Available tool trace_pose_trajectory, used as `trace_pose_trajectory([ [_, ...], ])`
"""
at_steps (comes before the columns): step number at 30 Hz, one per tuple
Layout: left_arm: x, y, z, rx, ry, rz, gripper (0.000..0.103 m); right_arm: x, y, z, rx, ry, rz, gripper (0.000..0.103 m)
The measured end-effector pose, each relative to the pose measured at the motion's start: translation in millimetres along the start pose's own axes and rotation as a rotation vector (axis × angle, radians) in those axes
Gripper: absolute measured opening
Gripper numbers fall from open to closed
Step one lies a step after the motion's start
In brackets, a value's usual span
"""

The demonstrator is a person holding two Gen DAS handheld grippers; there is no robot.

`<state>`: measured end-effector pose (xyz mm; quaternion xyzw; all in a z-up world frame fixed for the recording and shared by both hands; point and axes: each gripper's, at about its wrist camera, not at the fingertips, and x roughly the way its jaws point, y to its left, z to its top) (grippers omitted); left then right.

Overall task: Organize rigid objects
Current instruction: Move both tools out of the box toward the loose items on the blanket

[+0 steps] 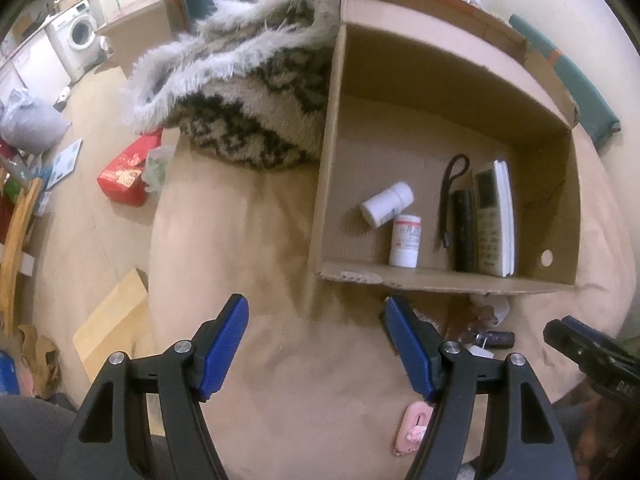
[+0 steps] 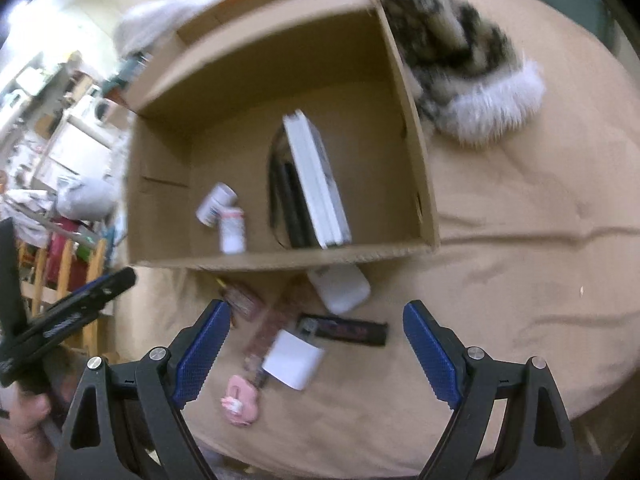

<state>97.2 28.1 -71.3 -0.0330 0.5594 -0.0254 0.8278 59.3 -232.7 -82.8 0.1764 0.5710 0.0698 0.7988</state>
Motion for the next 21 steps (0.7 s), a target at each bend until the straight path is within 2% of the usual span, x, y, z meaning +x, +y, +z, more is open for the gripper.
trace_pose_trajectory([
  [6,10.0,8.1,-1.9,-0.033,0.040,0.019,0.069,9.1,4.5,0.4,-0.004,0.030,-0.007,0.094],
  [10,19.8,6.8,-2.9,-0.026,0.067,0.060,0.069,18.6,3.8,-1.8,0.019,0.073,-0.003,0.094],
  [13,32.2,0.2,-5.2,-0.003,0.119,0.040,0.069,28.9,-1.2,-3.5,0.064,0.118,0.030,0.094],
  [21,68.2,-32.2,-9.8,0.046,0.237,-0.006,0.068,32.5,-1.6,2.9,0.090,0.112,0.040,0.094],
])
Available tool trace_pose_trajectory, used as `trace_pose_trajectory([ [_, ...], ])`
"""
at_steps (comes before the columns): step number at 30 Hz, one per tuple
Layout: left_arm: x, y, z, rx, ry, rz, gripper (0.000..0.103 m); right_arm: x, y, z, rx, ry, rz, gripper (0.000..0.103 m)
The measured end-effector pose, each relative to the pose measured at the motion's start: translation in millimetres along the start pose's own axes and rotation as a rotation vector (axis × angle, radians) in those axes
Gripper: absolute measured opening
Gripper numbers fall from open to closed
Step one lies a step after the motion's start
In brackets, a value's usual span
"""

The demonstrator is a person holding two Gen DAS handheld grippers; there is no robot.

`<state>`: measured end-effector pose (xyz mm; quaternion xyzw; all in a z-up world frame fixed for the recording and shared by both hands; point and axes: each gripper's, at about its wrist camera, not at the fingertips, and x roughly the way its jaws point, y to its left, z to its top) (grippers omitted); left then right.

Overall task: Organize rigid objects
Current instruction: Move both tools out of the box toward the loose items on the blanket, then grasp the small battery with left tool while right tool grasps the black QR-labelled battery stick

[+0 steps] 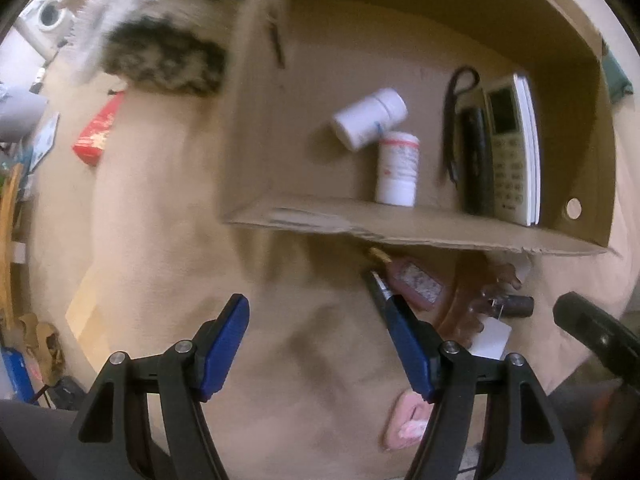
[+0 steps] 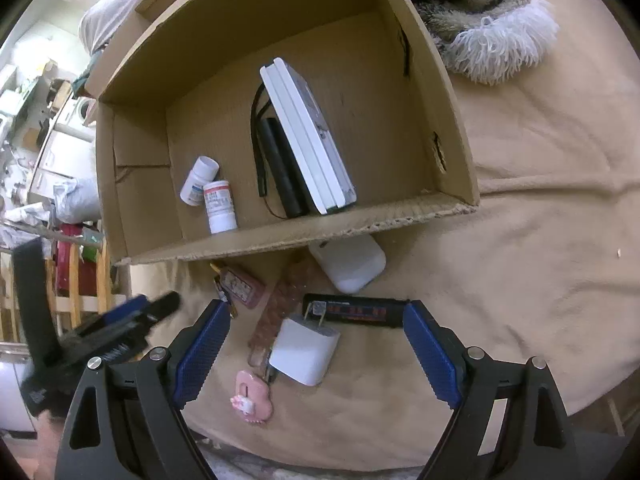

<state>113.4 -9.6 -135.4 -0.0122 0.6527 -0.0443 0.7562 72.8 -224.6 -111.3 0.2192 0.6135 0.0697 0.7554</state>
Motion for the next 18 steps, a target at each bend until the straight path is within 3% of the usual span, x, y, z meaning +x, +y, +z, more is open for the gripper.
trace_pose_trajectory([
  [4,29.2,-12.4,3.7,0.003,0.073,0.003,0.067,3.6,2.9,3.4,0.002,0.007,0.016,0.094],
  [9,37.4,-21.3,3.7,0.022,0.059,0.032,0.067,5.1,-0.2,2.8,0.012,0.011,0.020,0.094],
  [12,38.2,-24.3,2.4,0.056,0.043,0.061,0.037,6.4,-8.2,3.7,0.050,0.020,0.045,0.094],
  [14,35.2,-23.0,3.4,0.053,0.036,0.055,0.009,8.3,-16.0,5.2,0.094,0.029,0.079,0.094],
  [18,34.6,-15.0,3.5,0.036,0.040,0.016,0.009,14.4,-25.2,7.3,0.119,0.042,0.039,0.094],
])
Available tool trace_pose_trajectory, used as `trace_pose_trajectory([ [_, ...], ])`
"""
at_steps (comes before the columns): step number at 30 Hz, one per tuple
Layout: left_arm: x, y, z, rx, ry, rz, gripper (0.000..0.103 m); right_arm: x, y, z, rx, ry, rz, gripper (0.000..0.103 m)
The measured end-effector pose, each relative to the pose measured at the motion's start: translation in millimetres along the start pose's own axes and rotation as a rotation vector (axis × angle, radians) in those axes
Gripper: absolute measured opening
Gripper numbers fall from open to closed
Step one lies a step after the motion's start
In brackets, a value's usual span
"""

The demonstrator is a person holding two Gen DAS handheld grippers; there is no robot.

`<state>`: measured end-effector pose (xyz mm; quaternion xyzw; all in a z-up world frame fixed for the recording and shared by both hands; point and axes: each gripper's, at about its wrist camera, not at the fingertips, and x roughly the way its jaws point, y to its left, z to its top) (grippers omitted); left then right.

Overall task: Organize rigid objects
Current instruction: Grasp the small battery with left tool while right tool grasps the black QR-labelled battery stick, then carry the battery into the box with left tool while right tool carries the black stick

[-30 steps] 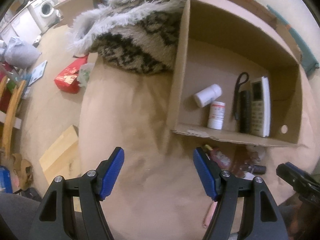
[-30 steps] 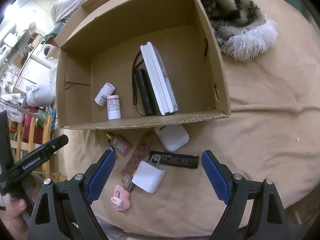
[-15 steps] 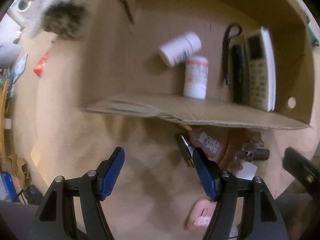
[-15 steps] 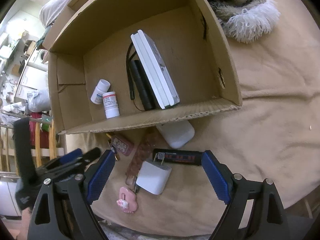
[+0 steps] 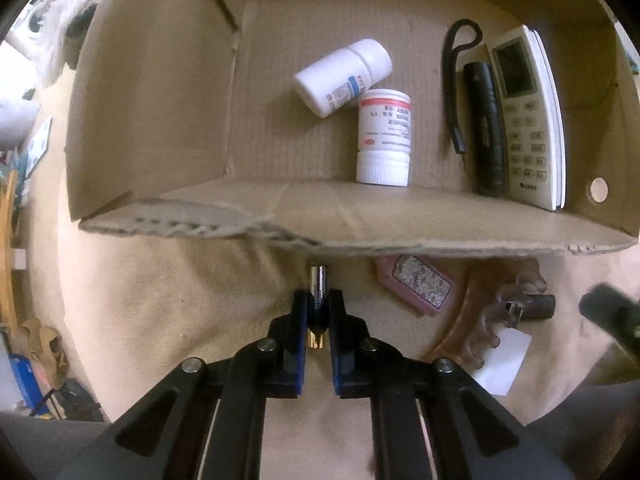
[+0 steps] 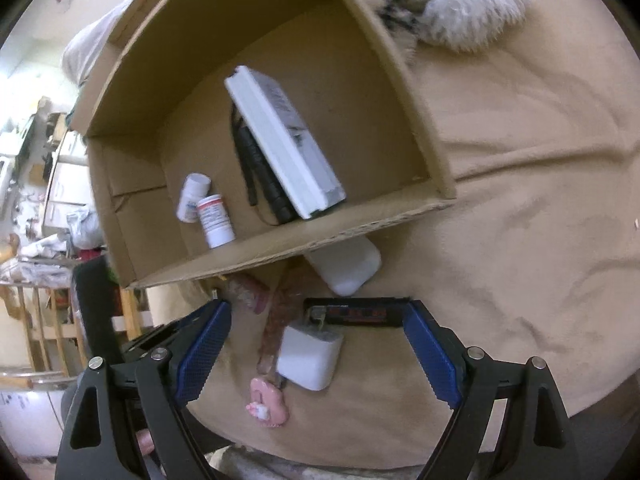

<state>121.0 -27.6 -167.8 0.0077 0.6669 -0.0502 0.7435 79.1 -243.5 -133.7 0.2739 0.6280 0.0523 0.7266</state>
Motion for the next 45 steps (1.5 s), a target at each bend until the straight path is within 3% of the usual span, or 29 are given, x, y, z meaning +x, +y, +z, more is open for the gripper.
trace_pose_trajectory([
  [5,-0.7,8.5,-4.6,-0.001,-0.003,0.006,0.009,24.2,0.3,-5.2,-0.055,0.050,-0.194,0.094],
  [8,-1.5,0.7,-7.6,0.007,-0.006,0.015,0.009,36.6,5.5,-5.7,-0.098,0.055,-0.267,0.094],
  [14,-1.0,-0.3,-5.4,-0.009,-0.005,0.010,0.009,55.7,15.3,-0.4,-0.087,0.056,-0.289,0.095],
  [16,0.1,1.2,-9.1,-0.017,-0.007,0.012,0.009,61.6,21.0,-0.6,-0.098,0.059,-0.312,0.103],
  [23,0.9,-6.1,-7.0,-0.010,-0.010,0.029,0.009,76.5,40.7,-1.4,-0.176,0.056,-0.383,0.103],
  [25,1.0,-8.1,-8.6,-0.013,-0.012,0.028,0.009,76.0,41.3,0.2,-0.186,0.049,-0.384,0.101],
  [26,-3.0,-7.4,-8.0,-0.015,-0.012,0.027,0.009,73.9,41.6,0.4,-0.194,0.040,-0.387,0.089],
  [27,-3.7,-7.1,-8.3,-0.015,-0.012,0.026,0.009,69.4,42.4,0.4,-0.196,0.028,-0.384,0.086],
  [35,-1.9,-6.8,-14.2,-0.019,-0.018,0.022,0.009,36.9,21.7,3.7,-0.090,-0.022,-0.161,0.085],
  [38,-2.2,-5.5,-14.3,-0.017,-0.018,0.023,0.009,20.6,16.3,-5.6,-0.077,-0.056,-0.132,0.085],
  [45,-9.6,-3.8,-15.3,-0.014,-0.026,0.019,0.009,13.0,7.6,-13.0,-0.070,-0.048,-0.091,0.085],
])
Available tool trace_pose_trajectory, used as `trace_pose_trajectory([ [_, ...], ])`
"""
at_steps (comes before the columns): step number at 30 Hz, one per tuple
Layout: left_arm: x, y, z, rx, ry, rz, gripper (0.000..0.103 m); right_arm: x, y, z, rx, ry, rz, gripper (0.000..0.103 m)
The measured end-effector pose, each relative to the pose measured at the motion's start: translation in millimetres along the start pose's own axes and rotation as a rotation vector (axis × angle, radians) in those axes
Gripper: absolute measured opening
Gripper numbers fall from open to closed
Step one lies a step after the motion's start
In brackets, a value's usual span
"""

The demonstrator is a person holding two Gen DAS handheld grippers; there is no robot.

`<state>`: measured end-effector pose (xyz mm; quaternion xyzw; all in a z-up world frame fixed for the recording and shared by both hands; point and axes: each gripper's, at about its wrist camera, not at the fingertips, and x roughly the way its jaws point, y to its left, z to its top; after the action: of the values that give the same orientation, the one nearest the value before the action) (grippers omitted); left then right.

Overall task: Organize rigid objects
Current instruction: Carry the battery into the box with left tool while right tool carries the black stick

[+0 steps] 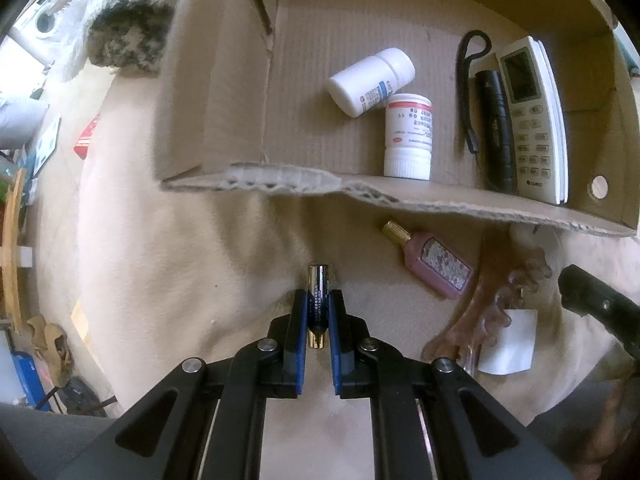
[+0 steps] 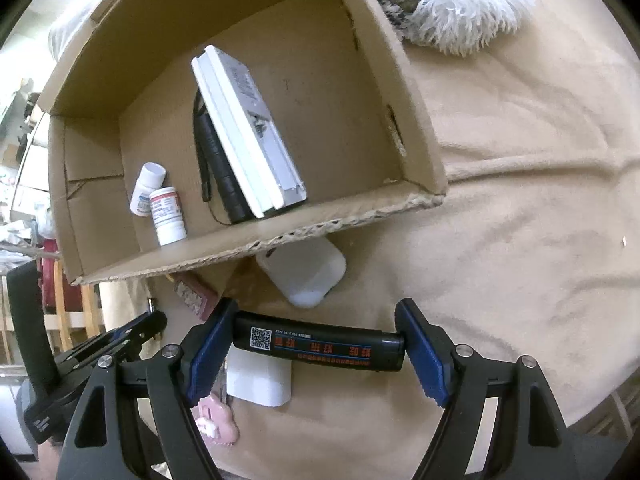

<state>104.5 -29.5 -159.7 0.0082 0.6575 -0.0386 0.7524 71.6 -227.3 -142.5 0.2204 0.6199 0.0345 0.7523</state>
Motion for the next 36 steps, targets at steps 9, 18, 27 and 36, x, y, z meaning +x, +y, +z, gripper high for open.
trace_pose_trajectory([
  [9,-50.2,21.6,-8.5,-0.057,-0.061,-0.107,0.009,-38.9,16.1,-7.0,-0.077,-0.062,0.091,0.085],
  [18,-103.1,24.5,-11.1,-0.028,-0.208,-0.061,0.009,-94.2,39.5,-2.8,-0.187,-0.234,0.129,0.085],
  [27,-134.8,21.6,22.5,-0.012,-0.310,-0.037,0.009,-122.3,66.8,18.7,-0.224,-0.351,0.155,0.085],
  [36,-148.0,14.3,66.0,0.003,-0.377,-0.028,0.009,-130.4,82.3,58.4,-0.276,-0.406,0.142,0.085],
])
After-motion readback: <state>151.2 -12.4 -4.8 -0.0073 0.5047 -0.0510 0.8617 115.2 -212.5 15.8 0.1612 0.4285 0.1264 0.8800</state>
